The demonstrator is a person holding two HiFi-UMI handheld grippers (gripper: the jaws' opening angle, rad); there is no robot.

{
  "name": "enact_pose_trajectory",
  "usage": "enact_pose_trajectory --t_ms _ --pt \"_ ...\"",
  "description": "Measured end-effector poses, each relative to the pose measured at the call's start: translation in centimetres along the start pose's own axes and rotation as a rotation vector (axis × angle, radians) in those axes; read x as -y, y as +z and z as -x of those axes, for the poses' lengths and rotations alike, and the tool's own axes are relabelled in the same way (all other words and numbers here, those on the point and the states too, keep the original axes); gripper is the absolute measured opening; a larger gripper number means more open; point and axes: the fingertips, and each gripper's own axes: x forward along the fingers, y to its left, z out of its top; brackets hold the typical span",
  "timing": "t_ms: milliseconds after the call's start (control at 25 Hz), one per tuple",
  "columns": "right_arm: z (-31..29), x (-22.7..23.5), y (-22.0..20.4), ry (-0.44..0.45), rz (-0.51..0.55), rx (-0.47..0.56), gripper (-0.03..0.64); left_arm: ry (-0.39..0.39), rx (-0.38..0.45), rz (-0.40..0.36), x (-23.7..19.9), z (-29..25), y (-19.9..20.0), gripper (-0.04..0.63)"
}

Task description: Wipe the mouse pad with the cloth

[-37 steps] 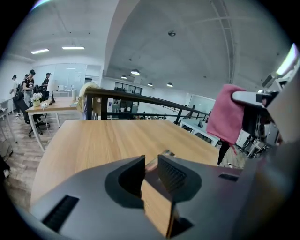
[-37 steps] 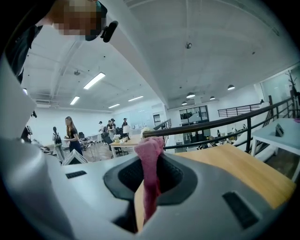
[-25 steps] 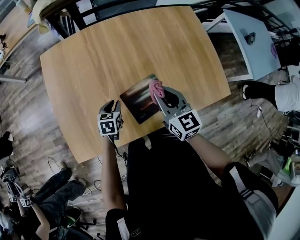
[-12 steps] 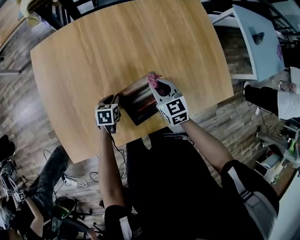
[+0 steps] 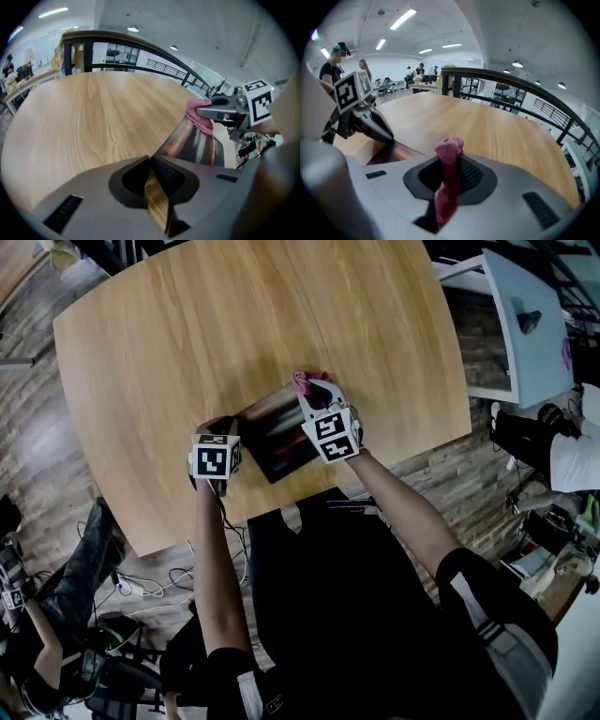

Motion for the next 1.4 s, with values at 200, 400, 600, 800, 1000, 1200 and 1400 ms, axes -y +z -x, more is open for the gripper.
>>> enact_pose_trajectory --t_ms 200,400,600,800,1000,1200,1400 --pt "-2.2 -1.9 -1.3 0.025 0.067 -0.087 0.066 0.049 -0.048 -0.131 0.3 0.0 -0.2 0.054" --pt "-3.0 -3.4 -2.0 0.043 0.142 -0.15 0.066 0.032 -0.059 -0.136 0.5 0.1 -0.2 0.054" --pt "-3.3 -5.4 -1.8 0.086 0.182 -0.148 0.066 0.014 -0.049 -0.137 0.4 0.1 -0.1 0.054" --pt "-3.3 -8.4 -1.5 0.148 0.217 -0.121 0.066 -0.013 -0.056 -0.149 0.9 -0.2 0.0 0.054" --pt "-3.5 -11.3 -0.9 0.213 0.272 -0.103 0.066 -0.037 -0.053 -0.147 0.6 -0.1 0.0 0.052" --pt "-3.3 -14.2 -0.7 0.284 0.352 -0.089 0.066 -0.041 -0.031 -0.157 0.5 -0.1 0.5 0.052" --pt "-2.9 -15.8 -0.9 0.315 0.362 -0.074 0.066 -0.051 -0.028 -0.161 0.7 -0.3 0.5 0.052"
